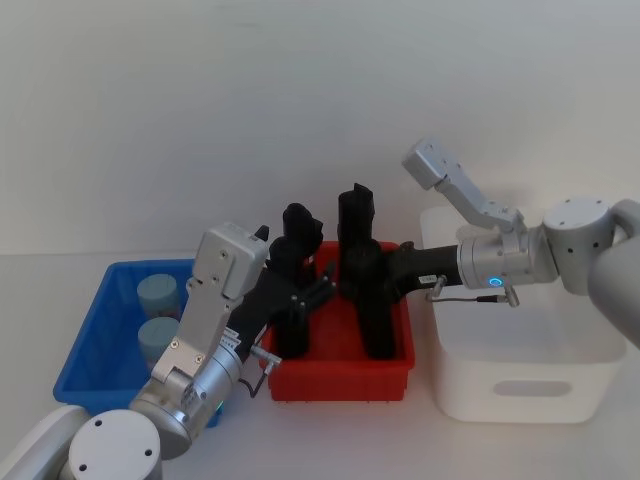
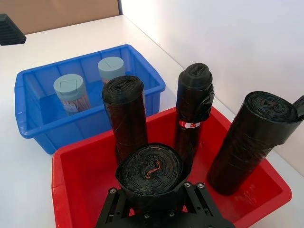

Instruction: Pick the cotton swabs from the blue box and place them into the white box.

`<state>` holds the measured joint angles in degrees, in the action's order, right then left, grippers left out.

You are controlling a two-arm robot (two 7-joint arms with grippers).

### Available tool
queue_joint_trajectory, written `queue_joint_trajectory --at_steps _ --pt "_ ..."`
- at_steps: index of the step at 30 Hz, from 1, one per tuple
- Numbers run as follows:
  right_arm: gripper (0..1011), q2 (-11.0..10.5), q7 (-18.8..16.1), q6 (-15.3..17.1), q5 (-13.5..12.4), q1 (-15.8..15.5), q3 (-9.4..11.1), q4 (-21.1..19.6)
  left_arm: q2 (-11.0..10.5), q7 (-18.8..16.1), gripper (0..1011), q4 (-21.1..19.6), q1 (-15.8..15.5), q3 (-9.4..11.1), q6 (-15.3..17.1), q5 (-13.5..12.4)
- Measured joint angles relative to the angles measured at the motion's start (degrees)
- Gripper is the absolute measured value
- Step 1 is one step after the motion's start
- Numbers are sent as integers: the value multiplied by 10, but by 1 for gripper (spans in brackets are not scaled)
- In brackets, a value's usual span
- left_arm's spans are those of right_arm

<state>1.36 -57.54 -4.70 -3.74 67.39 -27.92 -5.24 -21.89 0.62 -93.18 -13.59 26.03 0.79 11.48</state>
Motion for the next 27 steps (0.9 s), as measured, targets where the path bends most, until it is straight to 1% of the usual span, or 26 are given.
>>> queue_joint_trajectory --at_steps 27 --pt "446 1 1 -1 1 1 -1 1 0 0 1004 0 0 0 0 0"
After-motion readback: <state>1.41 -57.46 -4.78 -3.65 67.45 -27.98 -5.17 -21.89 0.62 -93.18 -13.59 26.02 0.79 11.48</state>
